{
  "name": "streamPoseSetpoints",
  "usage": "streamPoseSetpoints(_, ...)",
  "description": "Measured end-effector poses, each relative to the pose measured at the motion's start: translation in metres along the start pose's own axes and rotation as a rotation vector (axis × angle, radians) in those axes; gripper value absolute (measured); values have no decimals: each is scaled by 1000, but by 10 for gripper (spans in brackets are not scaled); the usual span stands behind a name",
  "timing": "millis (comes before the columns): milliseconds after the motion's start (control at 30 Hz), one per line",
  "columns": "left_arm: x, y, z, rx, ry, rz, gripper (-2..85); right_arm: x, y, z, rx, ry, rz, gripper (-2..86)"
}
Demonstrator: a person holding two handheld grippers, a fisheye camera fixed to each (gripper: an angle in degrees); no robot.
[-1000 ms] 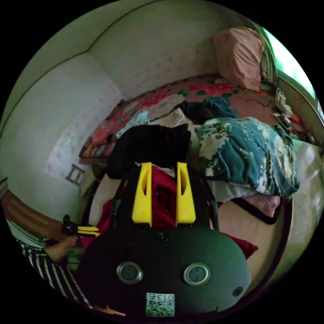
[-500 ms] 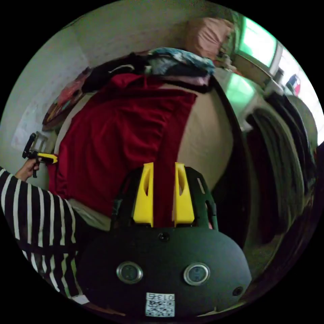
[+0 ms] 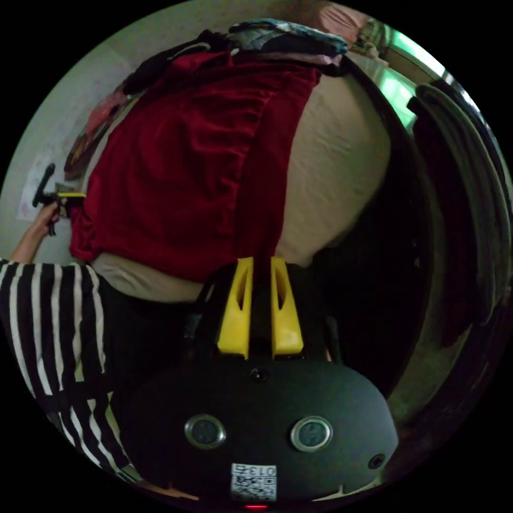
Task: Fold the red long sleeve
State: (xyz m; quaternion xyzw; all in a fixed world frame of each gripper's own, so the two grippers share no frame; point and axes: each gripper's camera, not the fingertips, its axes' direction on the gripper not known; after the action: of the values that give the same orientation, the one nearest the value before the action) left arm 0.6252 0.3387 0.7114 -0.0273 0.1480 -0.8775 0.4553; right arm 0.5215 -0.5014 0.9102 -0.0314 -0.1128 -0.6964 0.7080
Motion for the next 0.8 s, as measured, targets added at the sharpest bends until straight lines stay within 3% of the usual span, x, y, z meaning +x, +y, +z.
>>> streamPoseSetpoints(167, 4, 11, -35, -28, -139, 116, 8, 0, -13, -21, -24, 25, -82, 23)
streamPoseSetpoints(267, -7, 25, -52, 6, -91, 109, 6, 11, -10, -39, 18, -37, -68, 17)
streamPoseSetpoints(500, -24, 28, -9, -82, 23, 72, 8, 3, -14, 2, -130, -42, -102, 14)
streamPoseSetpoints(733, -38, 61, -32, -49, 100, 65, 42, -3, -25, -13, -200, -32, -155, 25)
streamPoseSetpoints(800, -50, 74, -53, 15, 102, 32, 50, -2, -32, -36, -131, 28, -138, 31)
